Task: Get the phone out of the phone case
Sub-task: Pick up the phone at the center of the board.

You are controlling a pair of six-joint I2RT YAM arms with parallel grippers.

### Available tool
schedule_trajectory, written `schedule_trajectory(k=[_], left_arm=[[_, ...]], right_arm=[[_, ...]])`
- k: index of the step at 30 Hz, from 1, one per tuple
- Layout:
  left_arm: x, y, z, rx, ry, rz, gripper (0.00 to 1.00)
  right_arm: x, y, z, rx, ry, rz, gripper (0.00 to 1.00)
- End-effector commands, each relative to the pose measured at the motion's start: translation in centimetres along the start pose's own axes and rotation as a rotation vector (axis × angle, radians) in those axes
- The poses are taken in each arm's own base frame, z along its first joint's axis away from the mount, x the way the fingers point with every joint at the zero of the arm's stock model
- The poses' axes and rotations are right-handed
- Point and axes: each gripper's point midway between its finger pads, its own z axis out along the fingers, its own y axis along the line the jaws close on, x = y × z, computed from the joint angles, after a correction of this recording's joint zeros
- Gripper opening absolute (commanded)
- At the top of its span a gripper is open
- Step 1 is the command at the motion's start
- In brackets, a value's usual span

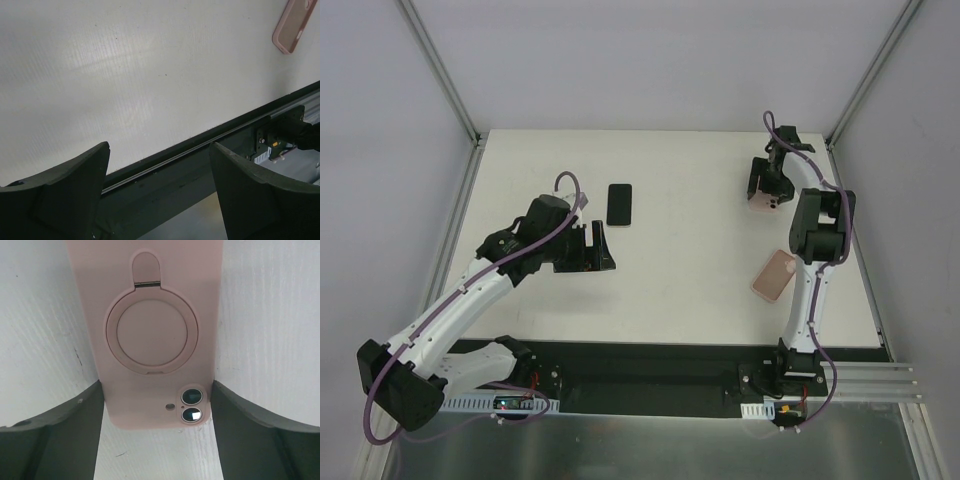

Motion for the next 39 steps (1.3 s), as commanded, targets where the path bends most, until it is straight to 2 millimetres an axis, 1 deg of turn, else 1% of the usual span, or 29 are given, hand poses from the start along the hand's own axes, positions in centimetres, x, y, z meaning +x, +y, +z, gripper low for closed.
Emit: schedule_trajectory(k=[1, 2, 3, 4, 5, 6, 7, 8, 9, 10, 12, 14, 15, 16, 17, 19, 20, 21, 22, 23, 25, 26, 27, 29, 30, 31, 33, 36, 39], left_arm=[[-1.1, -0.6, -0.1, -0.004, -0.024, -0.030, 0.79], [-1.3, -0.7, -0.1, -0.005, -0.027, -0.035, 0.79], [-1.4, -0.6, 0.0, -0.010, -0.025, -0.044, 0.79], [-1.6, -0.7, 0.1, -0.016, -0.027, -0.060, 0.80], [-1.9, -0.4, 0.3, -0.036, -0.038, -0.068, 0.80], [-2.1, -0.4, 0.3, -0.043, -0.044, -0.077, 0.81], [-2.2, -0.3, 0.6, -0.049, -0.040, -0.089, 0.81], [-2.3, -0.3, 0.9, -0.051, -0.036, -0.094, 0.81], [-2.2, -0.7, 1.0, -0.026, -0.015, -0.102, 0.81], [-2.4, -1.1, 1.5, -0.011, 0.003, -0.101, 0.81], [-2.1, -2.1, 1.9, 0.041, 0.046, -0.105, 0.81], [-2.2, -2.6, 2.8, 0.069, 0.065, -0.126, 0.80], [-2.3, -2.8, 3.0, 0.083, 0.068, -0.133, 0.80], [-2.0, -3.0, 3.5, 0.105, 0.095, -0.154, 0.80], [-2.5, -3.7, 3.8, 0.146, 0.082, -0.143, 0.80], [-2.1, -4.2, 4.5, 0.185, 0.120, -0.161, 0.82], [-2.2, -4.5, 4.7, 0.199, 0.128, -0.167, 0.82], [-2.3, -4.8, 5.1, 0.220, 0.134, -0.169, 0.84], [-2.1, -4.8, 5.8, 0.220, 0.156, -0.192, 0.84], [-1.9, -5.2, 6.0, 0.249, 0.176, -0.200, 0.84], [-1.8, -5.4, 7.3, 0.268, 0.200, -0.230, 0.85], [-1.7, -5.7, 7.6, 0.290, 0.217, -0.241, 0.85], [-1.6, -5.6, 8.3, 0.292, 0.234, -0.256, 0.85], [-1.8, -6.0, 9.2, 0.328, 0.241, -0.280, 0.85], [-1.3, -6.4, 9.6, 0.364, 0.280, -0.287, 0.85], [-1.5, -7.0, 10.0, 0.397, 0.279, -0.278, 0.85], [-0.8, -7.1, 10.8, 0.400, 0.317, -0.274, 0.86], [-0.4, -7.0, 12.0, 0.396, 0.345, -0.280, 0.86], [-0.1, -6.8, 13.1, 0.395, 0.358, -0.293, 0.86]], right_arm=[[3.0, 0.7, -2.5, -0.040, 0.063, 0.076, 0.31], [3.3, 0.9, -2.9, -0.047, 0.060, 0.087, 0.28], [5.0, 1.4, -2.5, -0.077, 0.089, 0.104, 0.25], [4.7, 2.0, -4.0, -0.116, 0.060, 0.131, 0.22], [5.4, 2.3, -4.2, -0.135, 0.064, 0.135, 0.20], [6.9, 2.7, -3.9, -0.149, 0.080, 0.160, 0.19], [7.2, 3.4, -5.4, -0.190, 0.063, 0.181, 0.19], [7.7, 3.8, -5.8, -0.209, 0.060, 0.184, 0.19], [7.7, 4.0, -6.2, -0.228, 0.034, 0.192, 0.18], [9.6, 4.6, -7.0, -0.252, 0.050, 0.190, 0.19], [10.9, 6.1, -7.8, -0.286, 0.041, 0.180, 0.18], [13.5, 7.7, -9.1, -0.338, 0.057, 0.170, 0.18], [14.0, 8.5, -9.5, -0.365, 0.047, 0.161, 0.17], [14.4, 9.3, -10.6, -0.408, 0.035, 0.158, 0.16], [16.8, 10.1, -10.4, -0.434, 0.076, 0.148, 0.16], [17.7, 11.5, -11.4, -0.513, 0.072, 0.157, 0.16], [19.6, 12.1, -11.4, -0.538, 0.105, 0.146, 0.16], [20.2, 12.4, -11.5, -0.560, 0.110, 0.157, 0.15], [20.5, 12.9, -12.4, -0.597, 0.103, 0.153, 0.14], [22.4, 13.1, -12.3, -0.609, 0.133, 0.145, 0.14], [22.8, 13.8, -13.5, -0.650, 0.109, 0.140, 0.14], [23.6, 14.1, -13.8, -0.657, 0.117, 0.126, 0.14], [24.5, 14.0, -13.9, -0.657, 0.127, 0.122, 0.14], [25.1, 14.6, -15.2, -0.688, 0.109, 0.108, 0.14], [25.4, 14.8, -15.9, -0.710, 0.097, 0.100, 0.14], [25.6, 15.1, -16.4, -0.729, 0.093, 0.095, 0.14], [26.2, 15.8, -17.6, -0.768, 0.073, 0.060, 0.14], [27.3, 16.4, -18.5, -0.795, 0.076, 0.028, 0.14], [28.2, 16.8, -18.9, -0.808, 0.084, 0.005, 0.14]])
